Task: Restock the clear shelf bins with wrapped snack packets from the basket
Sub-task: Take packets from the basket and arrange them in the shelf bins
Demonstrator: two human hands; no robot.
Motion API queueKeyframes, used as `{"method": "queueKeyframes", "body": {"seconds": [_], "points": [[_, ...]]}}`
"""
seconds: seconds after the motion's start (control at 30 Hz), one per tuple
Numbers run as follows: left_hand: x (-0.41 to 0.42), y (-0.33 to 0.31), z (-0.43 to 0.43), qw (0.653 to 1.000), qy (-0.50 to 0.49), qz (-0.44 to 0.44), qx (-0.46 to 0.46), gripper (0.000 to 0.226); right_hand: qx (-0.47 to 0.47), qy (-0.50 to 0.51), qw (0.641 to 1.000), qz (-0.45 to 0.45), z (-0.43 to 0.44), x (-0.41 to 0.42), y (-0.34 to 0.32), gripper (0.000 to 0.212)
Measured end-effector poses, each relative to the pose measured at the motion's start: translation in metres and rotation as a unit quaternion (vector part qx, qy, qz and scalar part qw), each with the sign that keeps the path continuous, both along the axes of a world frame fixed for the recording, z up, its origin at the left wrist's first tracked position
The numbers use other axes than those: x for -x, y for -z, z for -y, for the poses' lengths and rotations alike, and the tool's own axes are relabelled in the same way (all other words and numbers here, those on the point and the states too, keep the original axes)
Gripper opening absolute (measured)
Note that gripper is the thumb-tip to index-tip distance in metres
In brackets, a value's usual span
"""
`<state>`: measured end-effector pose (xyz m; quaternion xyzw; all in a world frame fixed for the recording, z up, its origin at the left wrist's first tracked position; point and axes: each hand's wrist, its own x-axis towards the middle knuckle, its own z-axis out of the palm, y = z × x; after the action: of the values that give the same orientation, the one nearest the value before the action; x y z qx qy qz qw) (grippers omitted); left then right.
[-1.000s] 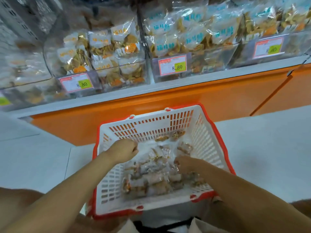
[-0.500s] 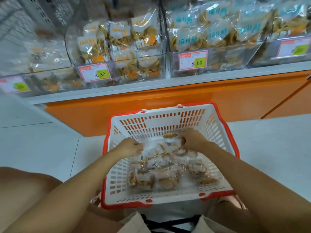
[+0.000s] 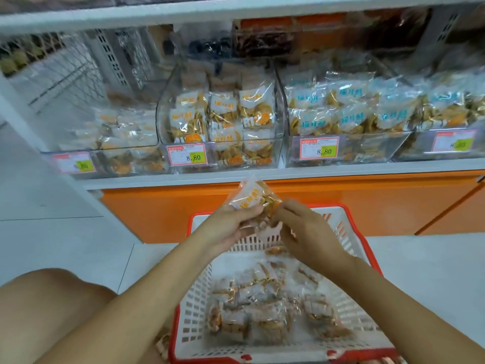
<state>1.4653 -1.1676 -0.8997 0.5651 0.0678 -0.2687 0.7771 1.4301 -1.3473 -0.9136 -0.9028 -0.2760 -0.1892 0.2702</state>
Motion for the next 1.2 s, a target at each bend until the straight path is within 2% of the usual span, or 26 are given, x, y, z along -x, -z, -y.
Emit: {"method": "queueKeyframes", "body": {"seconds": [0.17, 0.3, 0.37, 0.43, 0.5, 0.53, 0.63, 0.67, 0.73, 0.83, 0.87, 0.93, 1.0, 1.03, 1.1, 1.2], "points": [[-0.008, -0.029, -0.014, 0.981, 0.079, 0.112, -0.134, 0.043, -0.199, 0.11, 0.969, -0.101, -0.003, -0.009, -0.036, 0.022], [-0.022, -0.052, -0.03, 0.947, 0.112, 0.206, -0.22, 0.04, -0.236, 0.07, 0.927, -0.284, -0.009, -0.024, -0.068, 0.063], [-0.028, -0.059, -0.036, 0.933, 0.115, 0.244, -0.239, 0.038, -0.262, 0.025, 0.896, -0.358, -0.014, -0.031, -0.081, 0.066], [-0.034, -0.065, -0.039, 0.923, 0.099, 0.279, -0.246, 0.036, -0.211, 0.022, 0.917, -0.339, -0.02, -0.042, -0.095, 0.049], [-0.04, -0.072, -0.043, 0.905, 0.044, 0.321, -0.276, 0.033, -0.178, 0.049, 0.945, -0.271, -0.028, -0.059, -0.112, 0.034], [-0.045, -0.074, -0.047, 0.877, 0.004, 0.354, -0.326, 0.033, -0.185, 0.069, 0.954, -0.227, -0.031, -0.07, -0.122, 0.03], [-0.061, -0.077, -0.067, 0.724, -0.072, 0.447, -0.521, 0.041, -0.183, 0.125, 0.968, -0.114, -0.042, -0.111, -0.149, 0.03], [-0.068, -0.075, -0.074, 0.693, -0.07, 0.453, -0.557, 0.043, -0.152, 0.133, 0.974, -0.106, -0.045, -0.126, -0.155, 0.032], [-0.079, -0.071, -0.082, 0.674, -0.051, 0.431, -0.598, 0.05, -0.078, 0.124, 0.977, -0.153, -0.053, -0.153, -0.161, 0.036], [-0.084, -0.068, -0.083, 0.666, -0.038, 0.419, -0.616, 0.054, -0.002, 0.086, 0.942, -0.325, -0.065, -0.179, -0.151, 0.044], [-0.084, -0.068, -0.083, 0.667, -0.037, 0.422, -0.612, 0.054, 0.006, 0.081, 0.93, -0.359, -0.068, -0.185, -0.145, 0.051], [-0.085, -0.068, -0.083, 0.674, -0.039, 0.433, -0.598, 0.053, -0.012, 0.091, 0.923, -0.373, -0.071, -0.192, -0.134, 0.063], [-0.083, -0.066, -0.086, 0.678, -0.052, 0.454, -0.575, 0.05, -0.004, 0.116, 0.931, -0.345, -0.077, -0.191, -0.126, 0.069], [-0.079, -0.064, -0.086, 0.675, -0.059, 0.473, -0.563, 0.046, 0.021, 0.141, 0.942, -0.303, -0.08, -0.188, -0.123, 0.068], [-0.068, -0.059, -0.085, 0.667, -0.073, 0.51, -0.538, 0.038, 0.028, 0.191, 0.968, -0.161, -0.085, -0.172, -0.115, 0.06], [-0.046, -0.04, -0.083, 0.663, -0.056, 0.539, -0.517, 0.024, -0.095, 0.169, 0.978, 0.076, -0.09, -0.128, -0.095, 0.033]]}}
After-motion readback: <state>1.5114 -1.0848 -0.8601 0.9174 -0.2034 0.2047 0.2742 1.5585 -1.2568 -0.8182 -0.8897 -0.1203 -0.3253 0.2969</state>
